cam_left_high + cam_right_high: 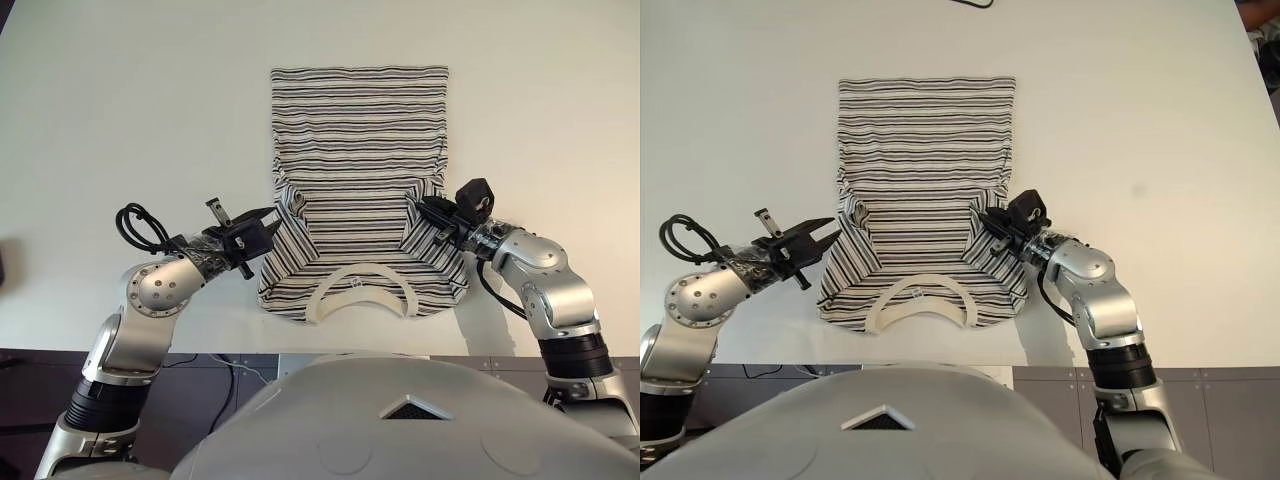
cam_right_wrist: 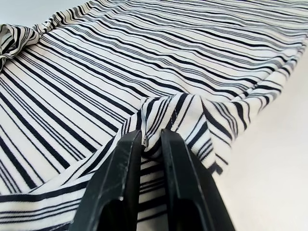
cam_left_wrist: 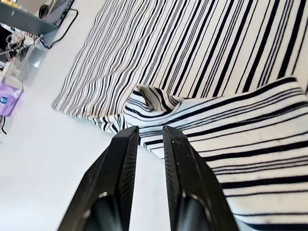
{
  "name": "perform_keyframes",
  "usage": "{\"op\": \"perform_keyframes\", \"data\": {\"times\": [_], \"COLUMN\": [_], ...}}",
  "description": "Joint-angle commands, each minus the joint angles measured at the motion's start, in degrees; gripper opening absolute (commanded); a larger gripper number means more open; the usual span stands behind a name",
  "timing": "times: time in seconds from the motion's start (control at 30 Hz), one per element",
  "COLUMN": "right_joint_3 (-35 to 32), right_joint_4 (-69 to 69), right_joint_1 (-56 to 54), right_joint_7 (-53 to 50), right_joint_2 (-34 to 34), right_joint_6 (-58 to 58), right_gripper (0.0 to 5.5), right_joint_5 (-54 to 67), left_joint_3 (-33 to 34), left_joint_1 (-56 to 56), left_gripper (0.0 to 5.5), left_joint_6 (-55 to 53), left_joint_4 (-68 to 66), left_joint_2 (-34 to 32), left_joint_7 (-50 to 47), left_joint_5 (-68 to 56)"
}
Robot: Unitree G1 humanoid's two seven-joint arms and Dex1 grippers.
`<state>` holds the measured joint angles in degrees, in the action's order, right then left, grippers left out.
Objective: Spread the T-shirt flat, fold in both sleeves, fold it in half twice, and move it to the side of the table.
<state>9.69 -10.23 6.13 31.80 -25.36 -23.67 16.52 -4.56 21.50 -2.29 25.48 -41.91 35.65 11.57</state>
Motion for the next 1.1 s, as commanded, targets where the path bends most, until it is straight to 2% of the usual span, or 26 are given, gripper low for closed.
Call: {"op": "perform_keyframes", "data": {"times": [0.03,0.13,0.23,0.3,0.4,0.5,0.7,0.9,1.1], "right_joint_3": [-8.26,-14.52,-19.46,-20.76,-19.24,-16.47,-11.83,-8.32,-4.89], "right_joint_4": [-11.92,-17.84,-15.01,-9.71,-1.99,1.70,6.22,6.11,6.38], "right_joint_1": [2.29,10.88,19.97,23.41,24.98,24.48,22.16,20.69,17.18], "right_joint_7": [4.67,12.09,19.50,22.54,24.40,23.88,18.72,14.60,12.08], "right_joint_2": [-5.38,-13.66,-19.72,-23.14,-27.00,-27.98,-26.70,-26.23,-26.37], "right_joint_6": [-0.22,6.49,19.70,32.35,49.94,58.97,68.21,69.18,69.66], "right_gripper": [0.72,0.72,1.38,1.78,1.78,1.78,1.78,1.78,1.78], "right_joint_5": [5.37,3.35,-2.04,-8.06,-16.29,-21.19,-29.57,-31.97,-34.24], "left_joint_3": [7.02,14.29,18.26,18.80,16.68,14.06,9.63,8.01,4.46], "left_joint_1": [5.02,13.33,21.36,23.58,23.83,23.03,19.63,17.06,14.62], "left_gripper": [0.93,0.93,1.51,1.84,1.84,1.84,1.84,1.84,1.84], "left_joint_6": [8.39,20.13,33.43,40.38,47.54,49.59,51.02,51.02,49.22], "left_joint_4": [0.12,-2.85,-8.41,-11.09,-15.03,-16.83,-18.24,-18.74,-18.70], "left_joint_2": [-4.67,-7.43,-9.09,-9.18,-8.68,-7.23,-5.99,-6.05,-6.09], "left_joint_7": [1.33,0.93,-0.54,-2.46,-5.78,-7.78,-12.25,-16.29,-15.27], "left_joint_5": [-1.30,-0.38,3.77,7.42,14.74,19.03,25.61,28.00,27.42]}}
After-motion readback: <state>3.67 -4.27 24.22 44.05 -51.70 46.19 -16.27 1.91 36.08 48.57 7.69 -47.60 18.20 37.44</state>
